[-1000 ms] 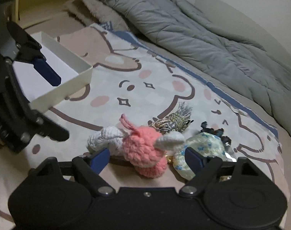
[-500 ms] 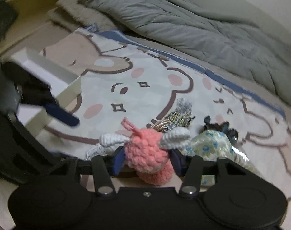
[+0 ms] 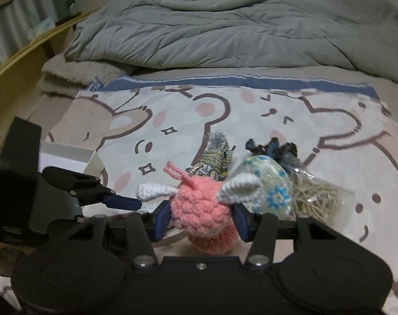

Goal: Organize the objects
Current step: 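Grasp the pink crocheted bunny with the right tool while the left tool grasps the grey yarn ball, then carry the bunny and the yarn ball over the white box with both tools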

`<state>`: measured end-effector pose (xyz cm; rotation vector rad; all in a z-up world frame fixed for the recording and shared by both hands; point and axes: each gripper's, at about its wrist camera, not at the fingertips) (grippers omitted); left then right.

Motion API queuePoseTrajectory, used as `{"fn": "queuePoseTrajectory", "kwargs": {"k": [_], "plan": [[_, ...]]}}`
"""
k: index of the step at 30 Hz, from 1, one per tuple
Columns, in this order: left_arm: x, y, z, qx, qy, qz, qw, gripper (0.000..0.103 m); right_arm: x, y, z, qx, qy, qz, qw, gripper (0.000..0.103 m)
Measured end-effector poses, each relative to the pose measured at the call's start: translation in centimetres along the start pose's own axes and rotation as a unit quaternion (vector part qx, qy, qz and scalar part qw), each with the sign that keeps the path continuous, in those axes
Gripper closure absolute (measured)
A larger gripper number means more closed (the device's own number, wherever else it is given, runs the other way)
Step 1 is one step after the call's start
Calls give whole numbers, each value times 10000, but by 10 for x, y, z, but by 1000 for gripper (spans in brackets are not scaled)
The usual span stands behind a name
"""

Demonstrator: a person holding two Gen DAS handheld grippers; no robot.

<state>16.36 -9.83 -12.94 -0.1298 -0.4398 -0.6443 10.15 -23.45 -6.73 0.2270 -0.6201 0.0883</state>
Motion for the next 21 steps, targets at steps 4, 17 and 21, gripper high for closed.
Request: {"fn": "queuePoseTrajectory", "kwargs": {"k": [4,17,21], "plan": [[2,8,-12,52,119,197,9997,51,-4,-9,3,-28,19,-53,10000,51],[3,9,-2,82,7,513,9986,60,-7,-22,9,-70,22,-298,9995,51],[3,13,20,31,-316,741,9967,60,-5,-23,20,-143,-139,-443,9988,51]]}}
Point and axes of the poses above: each gripper's, at about its wrist camera, not at the fingertips, and z roughly against the way its jaws point, y to its left, x to its top, and after that the axes turned 4 degrees about y, right-handed
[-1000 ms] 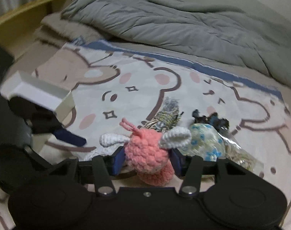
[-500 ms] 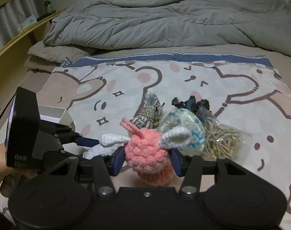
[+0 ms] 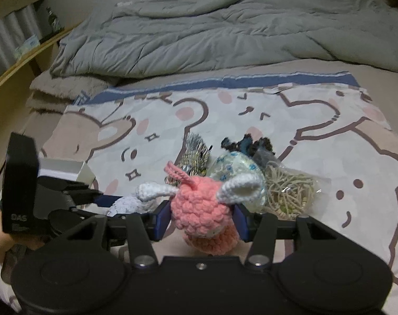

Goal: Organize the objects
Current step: 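Carry the bunny and the yarn ball over the white box with both tools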

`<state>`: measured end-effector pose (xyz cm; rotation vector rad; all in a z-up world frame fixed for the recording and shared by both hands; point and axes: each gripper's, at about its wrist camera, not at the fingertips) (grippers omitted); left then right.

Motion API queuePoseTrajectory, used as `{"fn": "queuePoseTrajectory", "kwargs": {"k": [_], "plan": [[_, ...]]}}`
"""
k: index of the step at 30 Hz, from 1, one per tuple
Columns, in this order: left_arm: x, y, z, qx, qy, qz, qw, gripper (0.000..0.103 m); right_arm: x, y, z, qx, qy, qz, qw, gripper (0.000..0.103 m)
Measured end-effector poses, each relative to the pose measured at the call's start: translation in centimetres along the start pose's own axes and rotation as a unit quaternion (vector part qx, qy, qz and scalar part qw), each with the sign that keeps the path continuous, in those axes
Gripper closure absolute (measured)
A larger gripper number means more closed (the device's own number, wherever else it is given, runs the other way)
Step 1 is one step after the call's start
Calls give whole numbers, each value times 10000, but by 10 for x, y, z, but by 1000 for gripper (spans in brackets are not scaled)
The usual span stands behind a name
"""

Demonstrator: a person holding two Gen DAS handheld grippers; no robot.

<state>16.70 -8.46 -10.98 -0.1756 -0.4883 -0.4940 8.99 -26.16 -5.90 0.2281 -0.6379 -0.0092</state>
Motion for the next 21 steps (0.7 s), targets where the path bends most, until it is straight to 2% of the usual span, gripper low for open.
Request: {"fn": "queuePoseTrajectory", "kwargs": {"k": [11,21], "plan": [[-4,10,68,-63,-762,490,9959,60,1,14,33,-76,-499,-190,9985,51],[-25,27,109,44,-1047,771,9915,60,-6,41,59,113,-779,-170,9968,51]]}}
Point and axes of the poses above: each gripper's, at about its wrist camera, not at the fingertips, and z roughly against the way its jaws point, y to its left, x to its top, and after that the axes turned 4 degrees about y, right-handed
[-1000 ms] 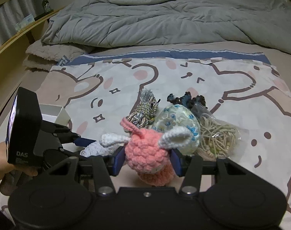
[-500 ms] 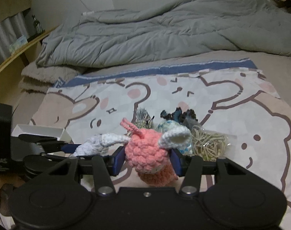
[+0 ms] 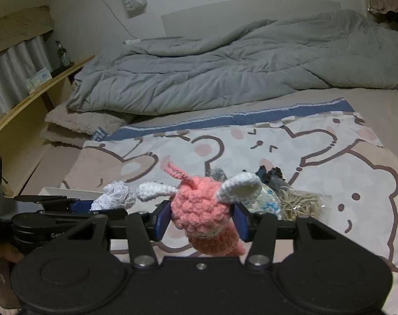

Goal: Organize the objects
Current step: 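Carry the bunny and the yarn ball over the white box with both tools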

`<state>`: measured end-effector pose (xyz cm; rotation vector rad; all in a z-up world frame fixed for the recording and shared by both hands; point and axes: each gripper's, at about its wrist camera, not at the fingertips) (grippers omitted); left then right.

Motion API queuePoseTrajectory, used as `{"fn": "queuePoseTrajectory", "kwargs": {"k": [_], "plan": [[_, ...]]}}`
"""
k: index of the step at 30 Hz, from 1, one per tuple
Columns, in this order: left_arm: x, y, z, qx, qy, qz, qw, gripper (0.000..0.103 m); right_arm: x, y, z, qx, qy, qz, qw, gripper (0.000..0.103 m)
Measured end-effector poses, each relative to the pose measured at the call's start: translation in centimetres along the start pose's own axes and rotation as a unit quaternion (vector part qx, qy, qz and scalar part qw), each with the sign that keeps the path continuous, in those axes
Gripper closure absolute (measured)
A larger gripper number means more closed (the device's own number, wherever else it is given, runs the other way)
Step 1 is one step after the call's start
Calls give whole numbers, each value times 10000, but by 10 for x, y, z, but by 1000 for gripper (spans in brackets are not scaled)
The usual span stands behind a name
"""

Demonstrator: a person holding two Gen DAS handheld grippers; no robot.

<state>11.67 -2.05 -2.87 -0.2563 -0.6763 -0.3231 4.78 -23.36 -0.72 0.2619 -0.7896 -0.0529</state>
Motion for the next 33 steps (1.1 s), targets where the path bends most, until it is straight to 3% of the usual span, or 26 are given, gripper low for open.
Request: {"fn": "queuePoseTrajectory", "kwargs": {"k": [12,24,33], "plan": [[-18,40,40,216,-203,287,9991,60,-7,34,4,56,18,141,9999,51],[-36,90,67,522,-267,687,9959,60,-4,96,-12,584,-27,427,9974,52],[-51,134,67,831,-94,1010,9914,60,-3,137,-30,916,-12,588,9941,51]]}}
Point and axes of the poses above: each gripper's, at about its wrist camera, not at the fingertips, and z roughly against the way its jaws point, y to its left, x to its top, and after that the axes turned 4 degrees about y, right-handed
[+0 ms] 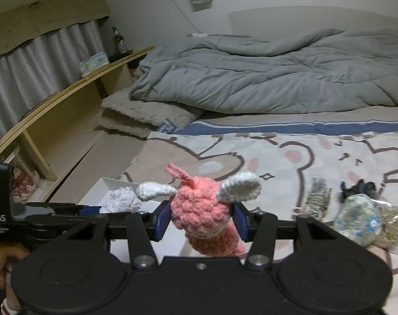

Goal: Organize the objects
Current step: 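Carry the bunny and the yarn ball over the white box with both tools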

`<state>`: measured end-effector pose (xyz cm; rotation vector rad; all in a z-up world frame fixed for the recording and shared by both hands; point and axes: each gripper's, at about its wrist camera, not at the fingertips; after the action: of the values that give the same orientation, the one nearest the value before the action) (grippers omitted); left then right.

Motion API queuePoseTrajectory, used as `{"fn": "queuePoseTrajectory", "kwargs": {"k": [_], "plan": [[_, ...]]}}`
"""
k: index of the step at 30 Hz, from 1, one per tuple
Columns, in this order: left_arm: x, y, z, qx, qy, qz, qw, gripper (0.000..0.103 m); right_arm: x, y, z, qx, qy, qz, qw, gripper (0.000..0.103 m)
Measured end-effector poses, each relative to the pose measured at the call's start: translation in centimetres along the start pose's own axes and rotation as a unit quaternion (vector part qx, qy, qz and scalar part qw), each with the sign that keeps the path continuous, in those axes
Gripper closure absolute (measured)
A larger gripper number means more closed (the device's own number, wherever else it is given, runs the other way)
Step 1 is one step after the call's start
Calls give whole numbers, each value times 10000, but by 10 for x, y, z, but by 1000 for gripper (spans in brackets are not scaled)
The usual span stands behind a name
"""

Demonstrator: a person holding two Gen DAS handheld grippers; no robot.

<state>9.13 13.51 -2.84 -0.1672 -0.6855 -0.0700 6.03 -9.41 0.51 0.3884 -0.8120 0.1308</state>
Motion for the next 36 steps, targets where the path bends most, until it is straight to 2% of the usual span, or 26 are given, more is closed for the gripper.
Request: {"fn": "queuePoseTrajectory", "kwargs": {"k": [6,14,18,20,21,23,25,27,30,31,32,34,36], "plan": [[-5,28,-14,107,284,130,9995,60,3,20,-18,169,78,220,9996,52],[-15,53,-31,75,640,309,9974,60,11,51,-58,426,193,1113,9927,52],[-16,65,-33,73,672,492,9965,60,18,68,-82,465,54,1667,9849,52],[-17,74,-34,86,676,631,9957,60,17,75,-94,422,-38,2069,9775,52],[-17,77,-35,91,682,679,9953,60,15,80,-101,356,-90,2408,9699,52],[-17,84,-36,124,695,771,9945,60,6,91,-111,227,-158,3104,9502,52],[-18,89,-38,149,720,829,9938,60,-11,100,-120,51,-252,3953,9182,52],[-18,93,-41,165,758,854,9933,60,-31,107,-127,-155,-321,4806,8762,52],[-19,95,-45,161,802,859,9929,60,-62,111,-140,-420,-250,5917,8047,52],[-20,94,-45,151,815,857,9929,60,-74,110,-144,-510,-239,6265,7774,52],[-20,93,-46,137,831,852,9928,60,-82,110,-146,-562,-250,6503,7572,52],[-20,90,-50,87,868,850,9926,60,-96,108,-150,-599,-274,6820,7283,52],[-20,87,-53,24,903,852,9923,60,-101,106,-150,-516,-204,6906,7212,52]]}}
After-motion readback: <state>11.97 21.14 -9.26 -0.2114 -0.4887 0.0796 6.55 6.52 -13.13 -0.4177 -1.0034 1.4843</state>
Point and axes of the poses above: each gripper's, at about its wrist camera, not at the fingertips, and z roughly against the way its jaws point, y to its left, x to its top, and after that the axes turned 4 degrees about y, right-handed
